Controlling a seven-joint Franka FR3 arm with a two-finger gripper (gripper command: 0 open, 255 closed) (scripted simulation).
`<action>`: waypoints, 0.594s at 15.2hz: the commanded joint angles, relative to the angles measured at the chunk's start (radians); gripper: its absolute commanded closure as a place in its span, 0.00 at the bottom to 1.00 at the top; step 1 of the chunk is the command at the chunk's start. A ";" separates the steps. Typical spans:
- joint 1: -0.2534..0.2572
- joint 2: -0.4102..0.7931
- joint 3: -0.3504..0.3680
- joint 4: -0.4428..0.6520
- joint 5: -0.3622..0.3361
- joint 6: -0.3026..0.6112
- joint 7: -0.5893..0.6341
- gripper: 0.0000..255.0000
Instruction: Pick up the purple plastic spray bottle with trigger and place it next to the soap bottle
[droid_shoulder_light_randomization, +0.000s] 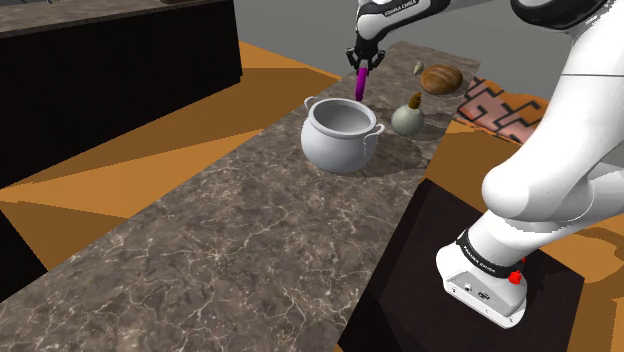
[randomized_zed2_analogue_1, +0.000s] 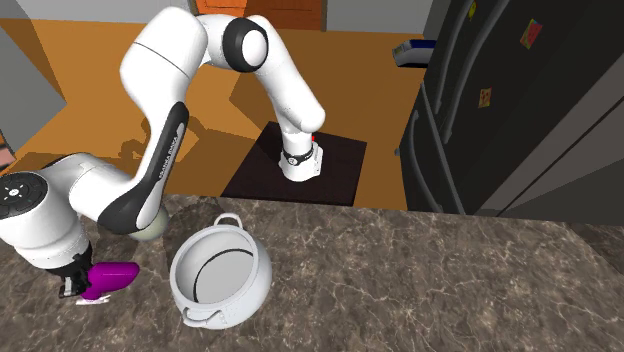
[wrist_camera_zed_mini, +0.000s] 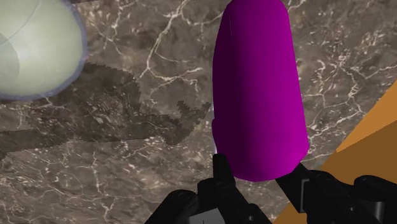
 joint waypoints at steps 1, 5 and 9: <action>0.001 0.017 -0.007 -0.018 -0.012 0.022 0.014 1.00; 0.005 0.040 -0.016 -0.037 -0.033 0.060 0.036 1.00; 0.011 0.066 -0.026 -0.053 -0.056 0.097 0.059 1.00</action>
